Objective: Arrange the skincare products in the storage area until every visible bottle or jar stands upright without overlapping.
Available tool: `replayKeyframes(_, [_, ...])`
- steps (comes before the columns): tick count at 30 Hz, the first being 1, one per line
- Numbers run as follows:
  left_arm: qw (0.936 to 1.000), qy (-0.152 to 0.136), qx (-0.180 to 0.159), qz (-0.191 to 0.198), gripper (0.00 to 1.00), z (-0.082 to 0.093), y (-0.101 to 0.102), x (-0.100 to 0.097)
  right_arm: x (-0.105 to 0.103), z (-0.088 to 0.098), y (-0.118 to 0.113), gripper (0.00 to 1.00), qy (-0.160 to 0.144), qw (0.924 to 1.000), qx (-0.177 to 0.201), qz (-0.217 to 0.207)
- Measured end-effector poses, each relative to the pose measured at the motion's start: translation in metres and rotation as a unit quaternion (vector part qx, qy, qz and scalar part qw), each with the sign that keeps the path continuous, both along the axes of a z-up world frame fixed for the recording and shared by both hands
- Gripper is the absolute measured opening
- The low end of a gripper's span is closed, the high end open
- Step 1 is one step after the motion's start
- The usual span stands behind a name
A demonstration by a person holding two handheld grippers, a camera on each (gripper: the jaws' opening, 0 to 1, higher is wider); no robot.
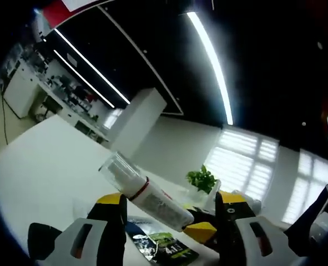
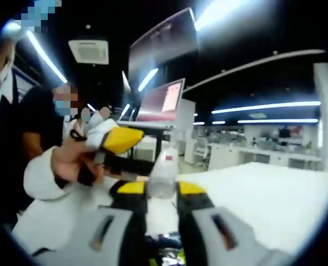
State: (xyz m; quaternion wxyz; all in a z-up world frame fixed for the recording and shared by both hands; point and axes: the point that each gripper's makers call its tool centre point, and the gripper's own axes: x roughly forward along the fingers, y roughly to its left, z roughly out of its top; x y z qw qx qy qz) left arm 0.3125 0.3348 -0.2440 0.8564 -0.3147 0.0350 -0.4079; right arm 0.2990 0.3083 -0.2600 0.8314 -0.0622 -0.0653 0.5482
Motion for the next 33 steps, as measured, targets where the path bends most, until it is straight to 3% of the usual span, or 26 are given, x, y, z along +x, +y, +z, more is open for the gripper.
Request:
replayKeyframes(8, [0.9998, 0.002, -0.020, 0.007, 0.53, 0.002, 0.005, 0.003, -0.001, -0.006, 0.003, 0.18, -0.006, 0.9999, -0.013, 0.003])
replayKeyframes(15, [0.9998, 0.001, -0.015, 0.012, 0.46, -0.001, 0.005, 0.005, -0.002, -0.014, 0.005, 0.18, -0.016, 0.9993, -0.033, 0.000])
replayKeyframes(26, [0.9997, -0.022, -0.012, 0.009, 0.34, 0.004, -0.003, 0.003, 0.001, -0.016, 0.001, 0.18, -0.012, 0.9990, -0.041, -0.013])
replayKeyframes(33, [0.9993, -0.037, 0.007, 0.007, 0.24, 0.005, -0.010, -0.001, -0.003, -0.015, -0.001, 0.18, 0.021, 0.9996, -0.018, -0.006])
